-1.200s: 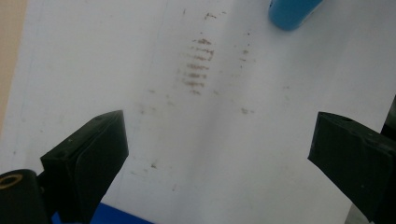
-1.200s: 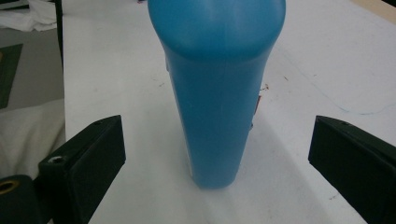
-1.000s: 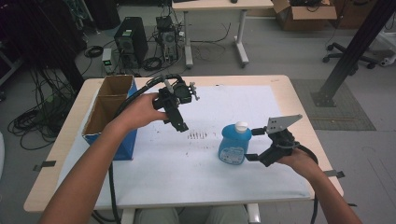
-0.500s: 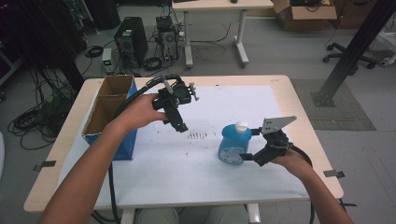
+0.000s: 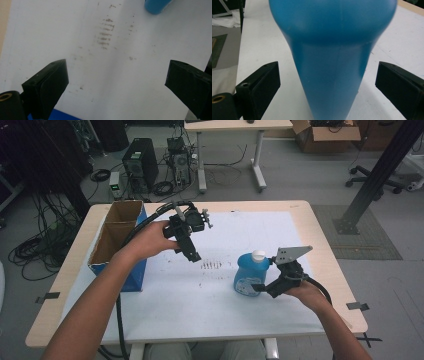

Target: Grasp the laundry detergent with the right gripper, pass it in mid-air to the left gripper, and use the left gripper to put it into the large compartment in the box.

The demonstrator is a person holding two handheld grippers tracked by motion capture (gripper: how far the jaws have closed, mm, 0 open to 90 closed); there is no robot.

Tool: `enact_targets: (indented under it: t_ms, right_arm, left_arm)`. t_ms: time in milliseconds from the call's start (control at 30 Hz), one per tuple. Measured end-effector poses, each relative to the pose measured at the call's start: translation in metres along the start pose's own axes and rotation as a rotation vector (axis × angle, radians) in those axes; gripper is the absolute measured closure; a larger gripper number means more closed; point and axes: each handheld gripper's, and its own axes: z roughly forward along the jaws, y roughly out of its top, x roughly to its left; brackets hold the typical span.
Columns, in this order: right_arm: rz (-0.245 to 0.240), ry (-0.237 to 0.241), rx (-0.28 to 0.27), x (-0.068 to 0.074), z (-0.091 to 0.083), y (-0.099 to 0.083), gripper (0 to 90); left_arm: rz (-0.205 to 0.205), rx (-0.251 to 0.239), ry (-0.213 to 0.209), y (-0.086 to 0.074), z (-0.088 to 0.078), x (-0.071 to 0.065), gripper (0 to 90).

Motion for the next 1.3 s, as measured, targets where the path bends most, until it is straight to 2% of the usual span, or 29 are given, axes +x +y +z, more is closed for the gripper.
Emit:
enact_targets:
  t_ms: [667, 1300]
  right_arm:
    - [-0.008, 0.002, -0.053, 0.0003, 0.0073, -0.0023, 13.9]
    - [-0.028, 0.004, -0.057, 0.0012, 0.0056, -0.0029, 26.0]
  left_arm:
    - [-0.003, 0.003, 0.0, -0.0004, 0.0013, 0.0003, 5.0]
    - [-0.001, 0.004, 0.002, 0.0015, 0.0023, -0.0018, 5.0]
